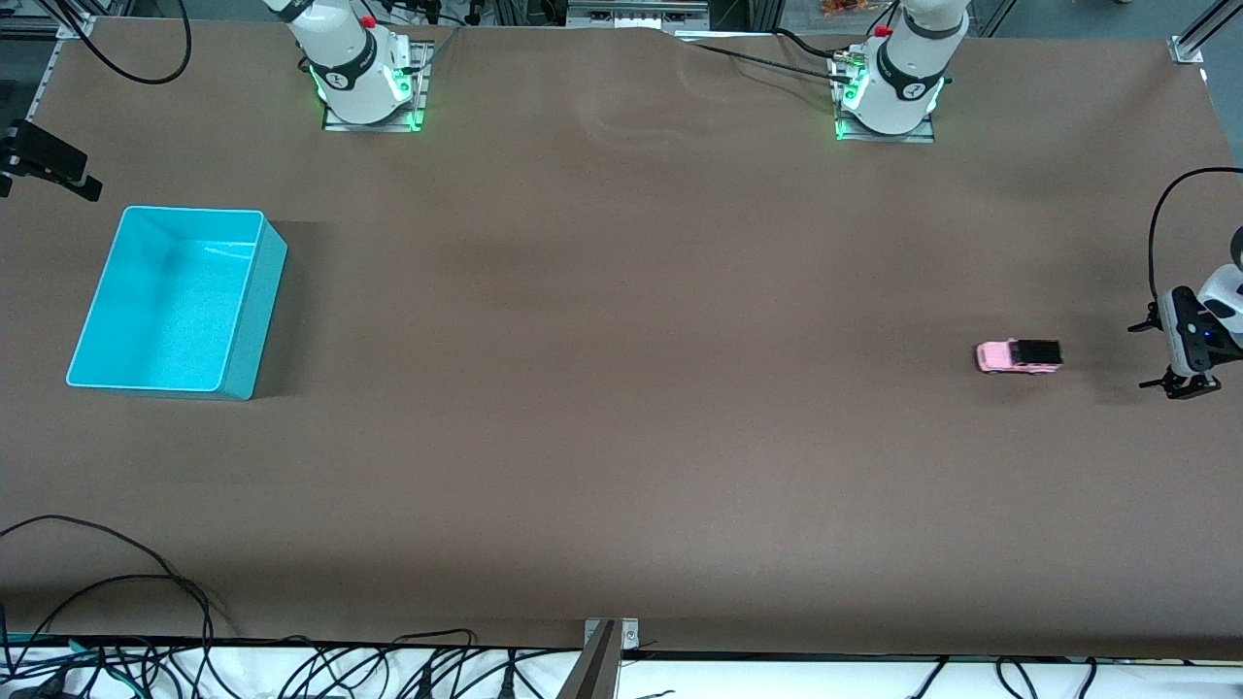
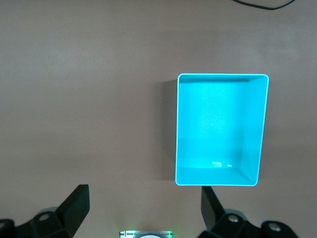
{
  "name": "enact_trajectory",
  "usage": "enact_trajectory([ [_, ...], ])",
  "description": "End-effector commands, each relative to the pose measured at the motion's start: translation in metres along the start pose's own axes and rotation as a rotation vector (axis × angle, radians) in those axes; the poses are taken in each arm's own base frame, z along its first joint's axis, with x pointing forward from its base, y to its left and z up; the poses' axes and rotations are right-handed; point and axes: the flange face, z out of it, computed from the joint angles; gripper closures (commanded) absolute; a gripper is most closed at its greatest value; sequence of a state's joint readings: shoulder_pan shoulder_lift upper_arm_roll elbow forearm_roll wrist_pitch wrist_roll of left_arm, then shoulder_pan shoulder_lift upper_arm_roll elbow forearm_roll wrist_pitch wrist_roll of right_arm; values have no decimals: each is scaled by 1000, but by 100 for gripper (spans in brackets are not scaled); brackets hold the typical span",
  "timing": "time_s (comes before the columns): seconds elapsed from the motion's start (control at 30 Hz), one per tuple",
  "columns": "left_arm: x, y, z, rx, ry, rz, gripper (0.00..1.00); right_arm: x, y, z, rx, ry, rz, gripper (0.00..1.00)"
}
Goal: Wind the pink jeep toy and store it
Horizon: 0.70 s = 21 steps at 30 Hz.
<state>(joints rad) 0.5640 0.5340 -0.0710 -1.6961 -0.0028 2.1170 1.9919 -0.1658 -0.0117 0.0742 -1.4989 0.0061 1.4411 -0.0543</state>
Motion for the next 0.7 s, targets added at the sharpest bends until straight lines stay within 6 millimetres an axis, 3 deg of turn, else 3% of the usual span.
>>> enact_trajectory([
  [0.0, 15, -10, -28, -34, -3, -73, 0, -2, -2, -7, -8, 1, -4, 0],
  [0.33, 53, -23, -57, -77, -3, -152, 0, -2, -2, -7, -8, 1, -4, 0],
  [0.67, 121, -33, -86, -110, -24, -254, 0, -2, -2, -7, -8, 0, -4, 0],
])
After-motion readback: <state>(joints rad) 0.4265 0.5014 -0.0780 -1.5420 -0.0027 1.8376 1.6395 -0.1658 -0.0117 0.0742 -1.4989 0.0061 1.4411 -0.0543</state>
